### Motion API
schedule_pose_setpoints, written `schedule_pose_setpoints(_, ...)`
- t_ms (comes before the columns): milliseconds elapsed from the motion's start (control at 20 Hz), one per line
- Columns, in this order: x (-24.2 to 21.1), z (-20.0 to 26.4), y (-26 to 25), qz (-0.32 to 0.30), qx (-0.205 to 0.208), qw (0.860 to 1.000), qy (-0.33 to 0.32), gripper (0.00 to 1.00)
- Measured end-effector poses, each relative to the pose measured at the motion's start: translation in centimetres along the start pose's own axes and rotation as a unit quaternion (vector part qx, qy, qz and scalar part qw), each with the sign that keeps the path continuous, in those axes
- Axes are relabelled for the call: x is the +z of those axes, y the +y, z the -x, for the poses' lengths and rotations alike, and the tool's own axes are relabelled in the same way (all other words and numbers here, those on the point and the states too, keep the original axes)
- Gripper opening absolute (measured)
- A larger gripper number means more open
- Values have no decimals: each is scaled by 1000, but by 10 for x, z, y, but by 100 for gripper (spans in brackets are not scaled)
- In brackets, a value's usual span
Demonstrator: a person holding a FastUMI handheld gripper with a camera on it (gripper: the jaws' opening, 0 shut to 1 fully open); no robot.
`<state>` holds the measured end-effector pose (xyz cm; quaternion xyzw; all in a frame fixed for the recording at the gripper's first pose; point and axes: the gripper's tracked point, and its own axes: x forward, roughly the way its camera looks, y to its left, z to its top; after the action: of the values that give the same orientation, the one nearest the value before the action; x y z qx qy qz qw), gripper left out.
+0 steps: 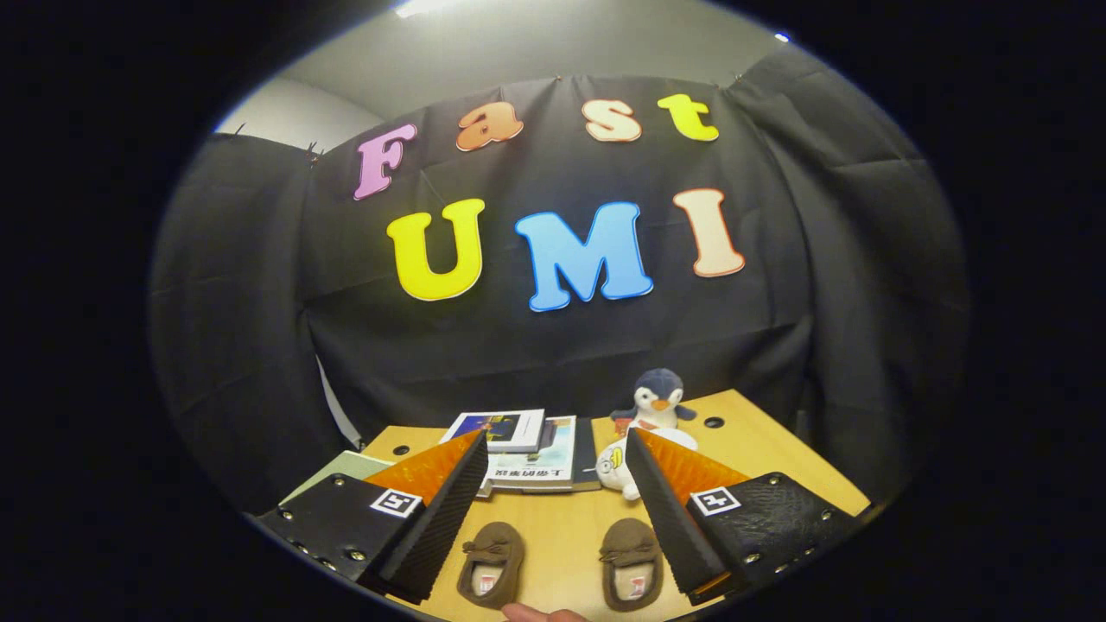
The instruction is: Open the storage box then place both shoes into the box .Put the left shoe in first, then the right shoe, with the right side of both shoes facing outward in a uniform manner.
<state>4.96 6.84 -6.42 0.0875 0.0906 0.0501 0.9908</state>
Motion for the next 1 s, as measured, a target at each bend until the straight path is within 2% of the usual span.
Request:
schedule_pose_setpoints(200,-44,-25,32,-59,64,994,69,97)
schedule_pose_setpoints(350,-78,-40,66,-93,121,979,135,98)
schedule_pose_setpoints(500,-106,-51,90,-109,158,964,186,98)
schedule_pose_setpoints(850,-165,-70,145,-163,242,915,278,97)
schedule_pose_setpoints(1000,-182,-70,166,-204,273,890,304,96)
